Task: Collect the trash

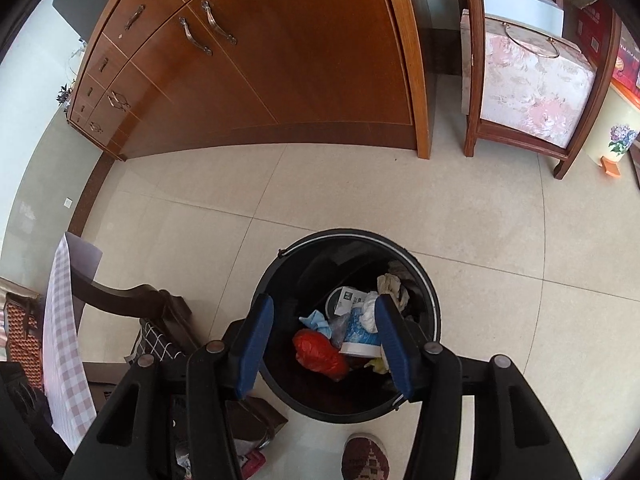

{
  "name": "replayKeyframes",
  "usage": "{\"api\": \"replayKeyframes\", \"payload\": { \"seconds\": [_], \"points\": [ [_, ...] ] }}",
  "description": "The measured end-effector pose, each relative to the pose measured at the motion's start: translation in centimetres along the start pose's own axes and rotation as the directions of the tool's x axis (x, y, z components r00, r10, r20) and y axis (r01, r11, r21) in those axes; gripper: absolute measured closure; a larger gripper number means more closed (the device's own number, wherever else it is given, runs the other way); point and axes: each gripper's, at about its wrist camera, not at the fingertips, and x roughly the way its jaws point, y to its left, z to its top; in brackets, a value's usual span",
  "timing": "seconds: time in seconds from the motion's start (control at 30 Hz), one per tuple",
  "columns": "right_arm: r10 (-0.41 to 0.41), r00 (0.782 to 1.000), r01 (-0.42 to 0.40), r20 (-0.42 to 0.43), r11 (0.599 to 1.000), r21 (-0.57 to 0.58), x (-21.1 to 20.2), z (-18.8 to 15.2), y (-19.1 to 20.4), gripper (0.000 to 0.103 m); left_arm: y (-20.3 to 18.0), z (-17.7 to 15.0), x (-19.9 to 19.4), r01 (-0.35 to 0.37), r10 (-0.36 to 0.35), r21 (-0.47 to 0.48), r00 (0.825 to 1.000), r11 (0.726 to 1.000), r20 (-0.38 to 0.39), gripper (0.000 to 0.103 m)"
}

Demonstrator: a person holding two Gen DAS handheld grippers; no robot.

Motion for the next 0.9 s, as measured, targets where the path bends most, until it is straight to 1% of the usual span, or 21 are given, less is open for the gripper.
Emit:
{"api": "replayKeyframes", "payload": {
  "seconds": [0.1,0.17,0.2,0.37,0.5,0.57,0.63,0.73,0.83,0.9],
  "points": [
    [0.006,1.0,-0.007,-0.024,0.999,-0.032,-0.5,-0.9,0.8,0.046,0.2,-0.2,-1.7,-0.007,0.007,-0.004,1.0,1.0,0.024,0.032],
    [0.014,0.999,-0.016,-0.035,0.998,-0.055,-1.1,-1.7,1.4,0.04,0.6,-0.6,-2.8,-0.009,0.009,-0.012,0.999,1.0,0.039,0.032],
    [0.02,0.999,-0.022,-0.04,0.998,-0.063,-1.5,-2.1,1.7,0.039,0.7,-0.7,-3.5,-0.012,0.013,-0.017,0.999,1.0,0.049,0.032],
    [0.052,0.997,-0.059,-0.06,0.991,-0.119,-3.5,-4.3,3.0,0.038,1.6,-1.9,-7.1,-0.029,0.034,-0.045,0.995,0.999,0.095,0.032],
    [0.11,0.991,-0.122,-0.072,0.972,-0.199,-6.1,-6.6,4.8,0.038,2.7,-3.5,-11.1,-0.072,0.079,-0.049,0.985,0.996,0.156,0.032],
    [0.137,0.989,-0.148,-0.06,0.951,-0.27,-8.0,-7.9,6.3,0.037,3.9,-4.5,-13.2,-0.102,0.112,-0.068,0.977,0.993,0.182,0.032],
    [0.165,0.985,-0.172,-0.048,0.925,-0.338,-10.0,-9.4,7.9,0.034,5.5,-5.6,-15.5,-0.139,0.158,-0.106,0.966,0.985,0.207,0.031],
    [0.213,0.977,-0.197,-0.014,0.875,-0.443,-13.1,-12.0,10.6,0.03,8.2,-7.9,-19.0,-0.206,0.247,-0.187,0.94,0.961,0.237,0.028],
    [0.268,0.963,-0.219,0.015,0.819,-0.53,-16.3,-15.0,13.1,0.029,10.0,-10.3,-22.1,-0.269,0.331,-0.247,0.908,0.931,0.258,0.028],
    [0.298,0.954,-0.219,0.044,0.787,-0.577,-18.4,-17.3,14.5,0.025,10.8,-11.9,-23.8,-0.303,0.377,-0.279,0.886,0.911,0.27,0.028]
  ]
}}
